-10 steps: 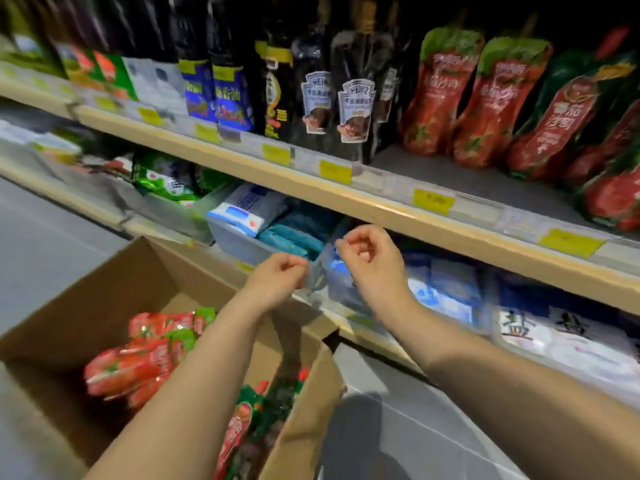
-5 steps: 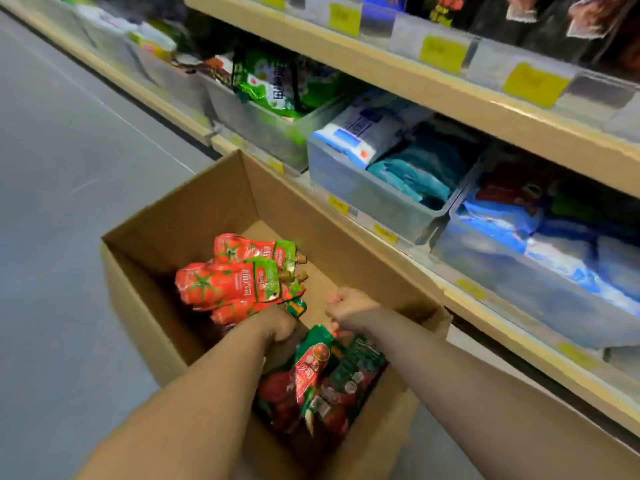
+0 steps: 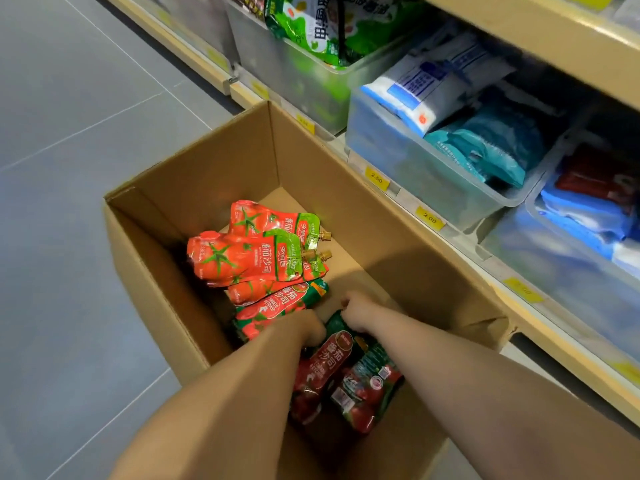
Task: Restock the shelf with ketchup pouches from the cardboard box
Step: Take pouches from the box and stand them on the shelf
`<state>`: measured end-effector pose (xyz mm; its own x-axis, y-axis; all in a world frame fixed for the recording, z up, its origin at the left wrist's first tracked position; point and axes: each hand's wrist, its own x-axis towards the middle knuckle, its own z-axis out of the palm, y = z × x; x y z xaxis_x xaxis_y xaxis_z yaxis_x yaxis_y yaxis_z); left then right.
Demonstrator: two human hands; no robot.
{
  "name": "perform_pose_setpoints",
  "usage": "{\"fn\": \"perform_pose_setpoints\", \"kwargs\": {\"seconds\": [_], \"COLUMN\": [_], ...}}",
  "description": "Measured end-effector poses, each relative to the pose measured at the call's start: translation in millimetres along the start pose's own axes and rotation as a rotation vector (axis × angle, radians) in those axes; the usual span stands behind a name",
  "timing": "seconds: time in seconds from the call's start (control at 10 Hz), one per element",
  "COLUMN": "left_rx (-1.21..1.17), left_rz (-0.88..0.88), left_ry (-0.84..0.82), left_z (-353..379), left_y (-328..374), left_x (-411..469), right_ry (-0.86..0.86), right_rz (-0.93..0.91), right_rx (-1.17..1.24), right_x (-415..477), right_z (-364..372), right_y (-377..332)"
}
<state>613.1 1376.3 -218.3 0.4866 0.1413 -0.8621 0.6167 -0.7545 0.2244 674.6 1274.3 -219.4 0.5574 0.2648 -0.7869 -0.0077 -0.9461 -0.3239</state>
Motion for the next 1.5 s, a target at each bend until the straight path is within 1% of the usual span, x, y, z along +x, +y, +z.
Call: {"fn": "perform_pose_setpoints", "kwargs": {"seconds": [0.1,0.2,0.3,0.4,0.5,0.6,0.7,0.8,0.9,1.0,1.1,1.2,1.3,1.4,1.5], "left_rx": [-0.018,-0.087,-0.28,-0.464,-0.572,-0.599,-0.71,-0.782,-0.914,-1.004,-1.034,-1.106,-1.159,-1.145,-1.093], "left_rz": [0.041,0.081,0.133,0.185,0.317,0.379,0.489,0.562,0.632,0.695,0.808,0.911,0.964,1.005,1.019], "left_ry": [-0.017,0.006,0.107,0.217,0.308,0.392,0.534,0.619,0.704,0.801,0.776,0.665,0.55,0.514,0.498], "left_z": [4,2,-1,-7,-16,-27,-36,-45,-56,-71,-87,-95,-96,-93,-90], "left_y": [-3,0,-1,-4,-7,-5,-1,14,37,61,93,129,163,200,235], "left_x": [10,6,1,-12,-28,-46,-62,-83,-108,-137,-171,-203,-225,-240,-252], "right_ry": [0.011,0.047,0.179,0.276,0.41,0.575,0.683,0.81,0.862,0.784,0.644,0.668,0.76,0.903,1.003], "right_rz": [0.015,-0.02,-0.113,-0.238,-0.335,-0.522,-0.678,-0.777,-0.755,-0.61,-0.556,-0.567,-0.586,-0.568,-0.529], "right_rx": [-0.067,-0.129,-0.162,-0.135,-0.033,0.156,0.372,0.455,0.63,0.772,0.835,0.882,0.894,0.881,0.836], "right_x": [4,1,-7,-21,-37,-57,-82,-104,-122,-135,-152,-179,-204,-228,-250], "right_z": [-3,-7,-11,-18,-29,-39,-51,-60,-71,-84,-100,-126,-151,-170,-188], "right_y": [5,3,-2,-7,-14,-15,-9,-2,3,8,17,34,48,69,94]}}
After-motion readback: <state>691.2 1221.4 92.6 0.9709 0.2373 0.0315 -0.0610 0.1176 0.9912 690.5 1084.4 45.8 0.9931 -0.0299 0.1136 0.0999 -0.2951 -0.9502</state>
